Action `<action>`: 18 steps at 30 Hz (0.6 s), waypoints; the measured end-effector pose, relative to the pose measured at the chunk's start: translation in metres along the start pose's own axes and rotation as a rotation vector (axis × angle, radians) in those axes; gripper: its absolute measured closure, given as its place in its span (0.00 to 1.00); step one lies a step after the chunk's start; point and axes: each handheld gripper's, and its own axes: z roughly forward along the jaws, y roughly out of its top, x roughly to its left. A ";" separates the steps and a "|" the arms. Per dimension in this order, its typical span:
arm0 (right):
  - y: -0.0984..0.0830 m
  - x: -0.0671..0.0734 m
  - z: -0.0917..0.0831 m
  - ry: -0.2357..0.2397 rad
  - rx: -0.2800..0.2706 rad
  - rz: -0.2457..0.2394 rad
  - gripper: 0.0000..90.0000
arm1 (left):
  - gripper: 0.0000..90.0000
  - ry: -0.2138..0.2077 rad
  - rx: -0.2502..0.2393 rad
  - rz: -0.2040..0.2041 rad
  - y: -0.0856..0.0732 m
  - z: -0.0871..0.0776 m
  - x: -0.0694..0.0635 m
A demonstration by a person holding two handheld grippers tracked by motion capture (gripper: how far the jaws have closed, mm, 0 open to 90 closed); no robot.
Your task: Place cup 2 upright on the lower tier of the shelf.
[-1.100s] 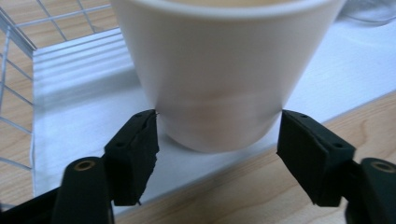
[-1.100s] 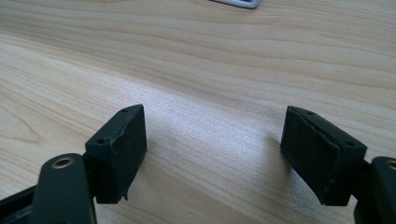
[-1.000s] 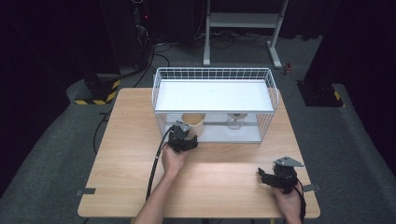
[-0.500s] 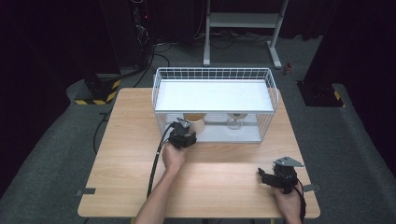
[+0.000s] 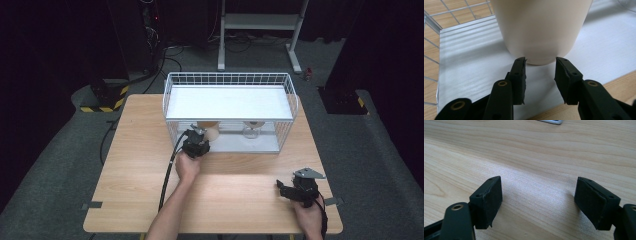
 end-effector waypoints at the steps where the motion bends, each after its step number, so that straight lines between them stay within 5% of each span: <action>1: 0.000 0.000 0.000 0.000 0.000 0.000 0.25 | 0.68 0.015 0.001 0.009 0.001 0.000 0.001; 4: 0.000 0.000 0.000 0.000 0.000 0.000 0.25 | 0.67 -0.020 -0.003 -0.002 0.001 -0.001 0.001; 7: 0.000 0.000 0.000 0.000 0.000 0.000 0.25 | 0.58 -0.016 -0.010 0.036 -0.001 -0.006 0.000; 18: 0.000 0.000 0.000 0.000 0.000 0.000 0.25 | 0.41 -0.052 -0.056 0.052 -0.005 -0.032 0.001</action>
